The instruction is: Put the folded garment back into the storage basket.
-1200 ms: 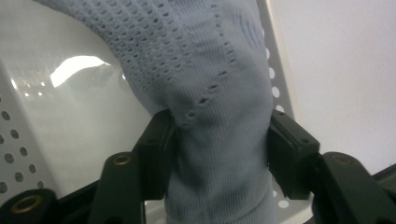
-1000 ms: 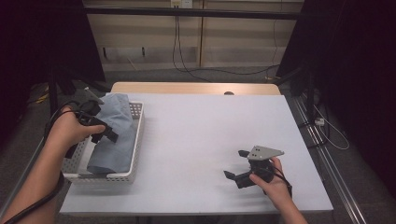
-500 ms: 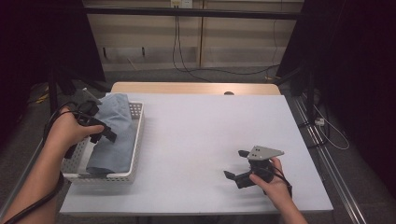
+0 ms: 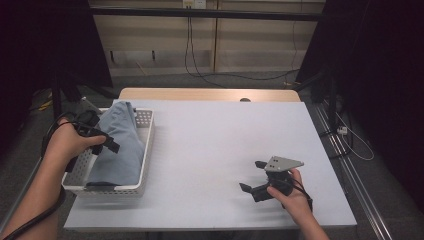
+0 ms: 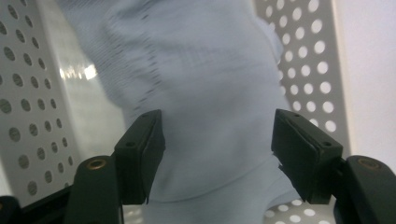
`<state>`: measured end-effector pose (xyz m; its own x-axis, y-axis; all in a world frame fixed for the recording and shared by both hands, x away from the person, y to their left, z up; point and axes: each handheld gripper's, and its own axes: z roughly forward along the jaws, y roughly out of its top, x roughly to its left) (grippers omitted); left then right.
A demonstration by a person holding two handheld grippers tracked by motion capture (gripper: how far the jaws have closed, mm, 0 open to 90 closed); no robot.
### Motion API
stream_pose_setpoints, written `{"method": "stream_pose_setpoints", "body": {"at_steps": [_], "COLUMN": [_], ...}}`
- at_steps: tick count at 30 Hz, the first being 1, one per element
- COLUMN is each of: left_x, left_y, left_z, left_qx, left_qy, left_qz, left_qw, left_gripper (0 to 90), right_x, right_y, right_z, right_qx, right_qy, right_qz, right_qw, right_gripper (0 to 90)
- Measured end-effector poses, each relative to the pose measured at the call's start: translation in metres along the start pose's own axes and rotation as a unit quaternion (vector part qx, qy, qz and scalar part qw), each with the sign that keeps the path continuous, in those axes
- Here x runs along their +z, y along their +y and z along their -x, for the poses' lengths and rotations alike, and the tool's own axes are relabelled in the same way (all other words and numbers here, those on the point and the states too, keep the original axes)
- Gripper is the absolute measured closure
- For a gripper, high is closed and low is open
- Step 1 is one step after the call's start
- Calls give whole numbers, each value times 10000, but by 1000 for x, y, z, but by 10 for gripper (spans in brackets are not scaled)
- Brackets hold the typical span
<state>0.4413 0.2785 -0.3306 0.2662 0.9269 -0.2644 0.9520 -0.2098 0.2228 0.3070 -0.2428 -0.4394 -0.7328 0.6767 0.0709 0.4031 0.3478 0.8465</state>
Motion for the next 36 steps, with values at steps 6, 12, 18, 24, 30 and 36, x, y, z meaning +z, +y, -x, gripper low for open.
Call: {"method": "stream_pose_setpoints", "body": {"at_steps": [6, 12, 18, 24, 30, 36], "left_x": [0, 5, 9, 13, 20, 24], "left_y": [2, 5, 10, 15, 20, 27], "left_z": [1, 1, 0, 2, -1, -2], "left_qx": [85, 165, 184, 187, 203, 208], "left_qy": [37, 74, 184, 413, 546, 659], "left_qz": [249, 602, 976, 1185, 1201, 1399], "left_qw": [9996, 9980, 9949, 9919, 9910, 9877], "left_gripper": [314, 305, 305, 358, 485, 570], "right_x": [0, 0, 0, -1, -1, -1], "right_y": [0, 0, 0, 0, 1, 2], "right_z": [0, 0, 0, 0, -1, -1], "right_qx": [0, -11, -15, -3, -16, -32], "right_qy": [4, 7, 10, 0, 10, 18], "right_qz": [0, 11, 5, 11, 25, 24], "right_qw": [10000, 10000, 10000, 10000, 10000, 10000], "right_gripper": [35, 36, 35, 36, 35, 35]}}
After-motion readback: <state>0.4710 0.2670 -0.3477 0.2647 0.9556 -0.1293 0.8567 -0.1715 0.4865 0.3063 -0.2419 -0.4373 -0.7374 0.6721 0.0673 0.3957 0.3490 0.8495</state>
